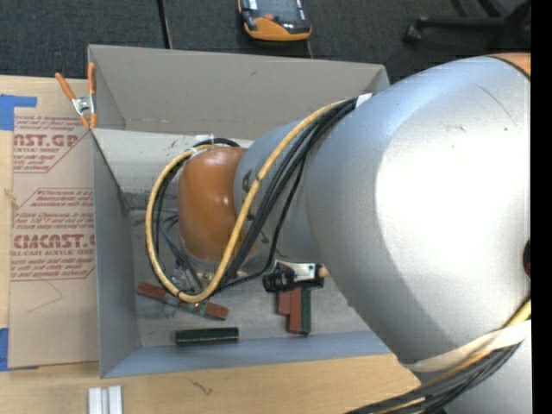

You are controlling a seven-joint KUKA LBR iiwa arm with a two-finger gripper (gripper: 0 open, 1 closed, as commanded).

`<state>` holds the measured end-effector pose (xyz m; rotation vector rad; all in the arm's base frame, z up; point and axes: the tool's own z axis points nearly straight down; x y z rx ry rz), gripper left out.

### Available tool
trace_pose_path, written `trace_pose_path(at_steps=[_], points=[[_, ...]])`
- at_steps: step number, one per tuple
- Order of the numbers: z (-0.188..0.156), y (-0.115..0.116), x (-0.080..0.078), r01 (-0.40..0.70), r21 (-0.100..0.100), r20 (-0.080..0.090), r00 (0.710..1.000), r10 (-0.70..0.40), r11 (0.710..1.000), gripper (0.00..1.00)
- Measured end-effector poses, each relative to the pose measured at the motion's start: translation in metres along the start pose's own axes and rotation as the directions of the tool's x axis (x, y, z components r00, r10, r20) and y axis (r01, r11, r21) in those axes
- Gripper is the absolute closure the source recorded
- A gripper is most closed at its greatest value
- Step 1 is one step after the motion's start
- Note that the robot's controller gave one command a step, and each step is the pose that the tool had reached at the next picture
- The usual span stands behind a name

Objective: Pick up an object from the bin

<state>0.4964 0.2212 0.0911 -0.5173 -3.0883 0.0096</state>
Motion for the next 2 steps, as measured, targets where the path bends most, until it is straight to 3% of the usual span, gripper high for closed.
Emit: trace_pose_path(at_steps=[2], points=[[-0.0317,0.0024,-0.0018,0.001,-0.010,0.010,1.000,-0.001,1.000,1.00]])
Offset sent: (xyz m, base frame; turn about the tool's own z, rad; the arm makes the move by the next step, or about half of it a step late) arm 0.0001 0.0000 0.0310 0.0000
